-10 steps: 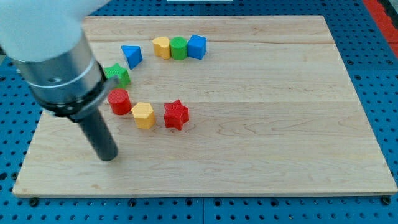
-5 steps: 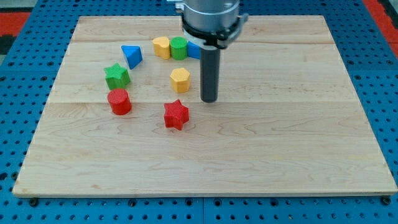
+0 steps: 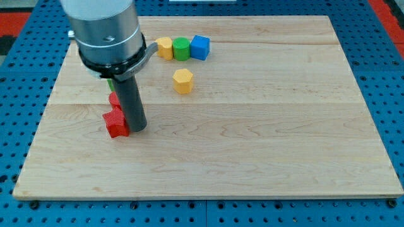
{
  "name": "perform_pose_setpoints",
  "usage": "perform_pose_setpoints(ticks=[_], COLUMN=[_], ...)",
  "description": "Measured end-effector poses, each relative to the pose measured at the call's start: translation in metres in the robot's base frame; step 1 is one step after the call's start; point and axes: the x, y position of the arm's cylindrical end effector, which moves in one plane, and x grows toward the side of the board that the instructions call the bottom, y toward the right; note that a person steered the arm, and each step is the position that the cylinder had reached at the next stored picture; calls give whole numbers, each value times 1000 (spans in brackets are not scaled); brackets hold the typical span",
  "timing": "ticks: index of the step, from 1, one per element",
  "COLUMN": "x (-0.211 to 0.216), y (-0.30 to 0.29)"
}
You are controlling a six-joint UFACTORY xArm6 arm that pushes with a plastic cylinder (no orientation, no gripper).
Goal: Move the red blocks diagonally to the yellow hexagon
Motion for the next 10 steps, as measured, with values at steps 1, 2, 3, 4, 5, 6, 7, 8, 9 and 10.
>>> perform_pose_setpoints(ticks=[1, 2, 3, 4, 5, 6, 7, 8, 9, 10], x=[-9, -61, -69, -69, -69, -69, -69, -69, -69, -79], y=[50, 44, 13, -11, -28, -16, -15, -9, 1, 31])
